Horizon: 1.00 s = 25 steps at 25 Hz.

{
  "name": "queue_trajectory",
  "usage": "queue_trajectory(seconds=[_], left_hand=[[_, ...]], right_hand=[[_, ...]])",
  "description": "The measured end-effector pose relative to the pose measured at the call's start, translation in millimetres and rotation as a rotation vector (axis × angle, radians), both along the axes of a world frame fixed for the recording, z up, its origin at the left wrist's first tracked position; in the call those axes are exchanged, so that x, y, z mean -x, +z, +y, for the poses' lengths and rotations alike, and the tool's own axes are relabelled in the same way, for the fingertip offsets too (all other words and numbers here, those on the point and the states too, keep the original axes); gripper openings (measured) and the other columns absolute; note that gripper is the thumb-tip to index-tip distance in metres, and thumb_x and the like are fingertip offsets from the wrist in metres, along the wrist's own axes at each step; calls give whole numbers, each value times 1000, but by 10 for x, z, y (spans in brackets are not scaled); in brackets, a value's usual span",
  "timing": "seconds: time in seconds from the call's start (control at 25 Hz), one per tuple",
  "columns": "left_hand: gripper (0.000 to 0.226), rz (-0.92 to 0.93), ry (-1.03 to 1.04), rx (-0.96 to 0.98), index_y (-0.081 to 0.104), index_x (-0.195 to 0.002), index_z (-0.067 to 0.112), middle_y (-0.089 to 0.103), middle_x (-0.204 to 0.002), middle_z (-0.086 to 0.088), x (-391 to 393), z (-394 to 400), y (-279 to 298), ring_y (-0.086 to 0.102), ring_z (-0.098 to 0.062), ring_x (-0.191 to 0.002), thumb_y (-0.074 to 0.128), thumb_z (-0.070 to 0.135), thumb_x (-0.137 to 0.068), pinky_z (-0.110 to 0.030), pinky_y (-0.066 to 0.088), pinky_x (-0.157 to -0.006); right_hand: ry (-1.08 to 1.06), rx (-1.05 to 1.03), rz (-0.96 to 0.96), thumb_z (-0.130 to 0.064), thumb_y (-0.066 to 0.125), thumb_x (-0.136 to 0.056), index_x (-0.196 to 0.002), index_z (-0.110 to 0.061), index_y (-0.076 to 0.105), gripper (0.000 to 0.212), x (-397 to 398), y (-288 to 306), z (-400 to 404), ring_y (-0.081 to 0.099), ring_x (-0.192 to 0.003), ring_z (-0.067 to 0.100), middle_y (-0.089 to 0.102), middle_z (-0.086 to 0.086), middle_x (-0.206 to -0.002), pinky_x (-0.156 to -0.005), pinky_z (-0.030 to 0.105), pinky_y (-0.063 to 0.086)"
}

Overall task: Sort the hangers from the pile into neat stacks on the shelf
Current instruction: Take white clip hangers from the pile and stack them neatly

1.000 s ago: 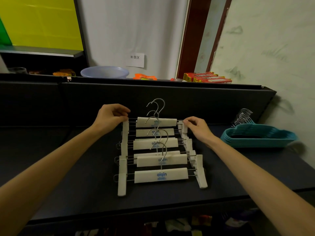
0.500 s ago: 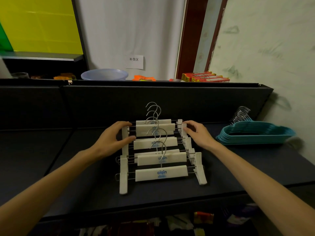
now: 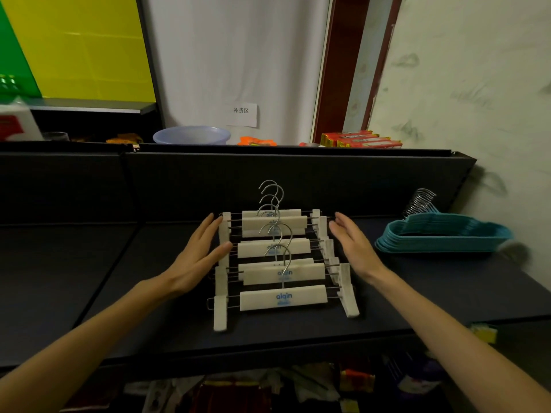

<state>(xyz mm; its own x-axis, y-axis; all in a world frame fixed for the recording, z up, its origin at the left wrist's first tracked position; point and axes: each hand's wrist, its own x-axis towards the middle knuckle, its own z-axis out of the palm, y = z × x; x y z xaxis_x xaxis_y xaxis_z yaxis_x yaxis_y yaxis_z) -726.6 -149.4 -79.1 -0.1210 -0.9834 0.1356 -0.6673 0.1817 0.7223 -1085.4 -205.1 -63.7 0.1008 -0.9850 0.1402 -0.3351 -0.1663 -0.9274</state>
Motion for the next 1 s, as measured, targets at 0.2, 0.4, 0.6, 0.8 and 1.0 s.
queue_trajectory(seconds=[0.2, 0.4, 0.6, 0.8, 1.0], left_hand=[[124, -143, -15, 10, -2, -160, 39, -14, -167, 17, 191, 218, -117, 0, -9, -153, 44, 99, -62, -47, 16, -122], [117, -82, 117, 15, 4, -161, 35, 0, -170, 10, 198, 174, -230, 13, -16, -154, 42, 96, -68, -53, 24, -122], [98, -144, 174, 119, 14, -161, 29, 13, -169, 5, 220, 203, -264, 23, -17, -151, 26, 87, -83, -46, 28, -119], [86, -201, 220, 254, 22, -159, 27, 22, -166, 1, 235, 333, -175, 31, -21, -149, 16, 80, -92, -48, 35, -116], [76, -398, 212, 484, 25, -158, 19, 25, -166, -6, 339, 550, 86, 28, -24, -150, 22, 67, -100, -47, 27, -121]], right_hand=[[-10, 41, 151, -60, 48, -95, -155, -24, 30, 72, 2, -235, 282, 35, -140, 8, 37, -10, -154, -114, 35, 33], [-104, 14, 111, -55, 44, -99, -151, -22, 37, 62, -14, -301, 231, 47, -126, 7, 49, 0, -147, -104, 31, 40], [-148, 25, 148, -65, 37, -97, -145, -23, 47, 64, -41, -327, 226, 49, -117, 5, 55, -3, -138, -93, 29, 40], [-182, 15, -21, -60, 32, -102, -139, -23, 53, 57, -19, -186, 384, 49, -130, 16, 56, -1, -135, -101, 30, 36], [-312, 231, 470, -54, 32, -103, -144, -16, 48, 59, 330, -90, 792, 40, -139, 19, 49, 3, -147, -111, 36, 34]])
